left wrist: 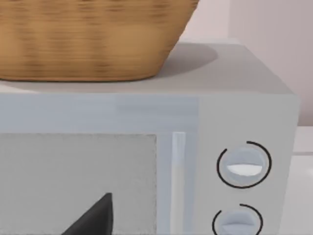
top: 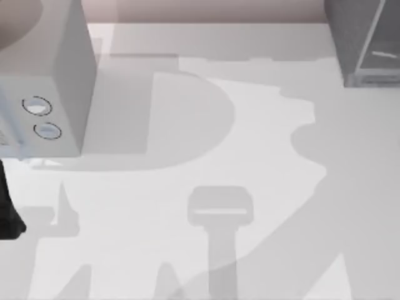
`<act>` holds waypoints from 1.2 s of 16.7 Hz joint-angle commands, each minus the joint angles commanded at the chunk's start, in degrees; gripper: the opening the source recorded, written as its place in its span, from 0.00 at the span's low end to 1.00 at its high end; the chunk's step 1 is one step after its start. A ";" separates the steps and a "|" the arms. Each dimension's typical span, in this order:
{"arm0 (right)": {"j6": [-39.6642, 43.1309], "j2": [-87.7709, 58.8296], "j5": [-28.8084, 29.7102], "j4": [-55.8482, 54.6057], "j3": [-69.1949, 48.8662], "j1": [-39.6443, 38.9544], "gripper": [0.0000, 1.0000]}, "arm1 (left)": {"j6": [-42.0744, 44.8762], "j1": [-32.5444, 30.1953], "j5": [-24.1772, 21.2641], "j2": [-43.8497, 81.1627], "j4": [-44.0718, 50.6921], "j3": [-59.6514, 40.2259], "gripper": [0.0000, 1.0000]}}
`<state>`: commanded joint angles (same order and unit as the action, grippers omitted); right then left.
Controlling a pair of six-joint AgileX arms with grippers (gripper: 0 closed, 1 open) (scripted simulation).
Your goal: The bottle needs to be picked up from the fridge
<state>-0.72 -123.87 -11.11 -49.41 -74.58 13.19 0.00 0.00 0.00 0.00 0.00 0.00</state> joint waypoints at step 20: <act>-0.17 18.80 -3.54 -6.70 25.78 3.28 0.00 | 0.00 0.00 0.00 0.00 0.00 0.00 1.00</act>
<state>-0.89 -105.08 -14.65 -56.10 -48.80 16.48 0.00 0.00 0.00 0.00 0.00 0.00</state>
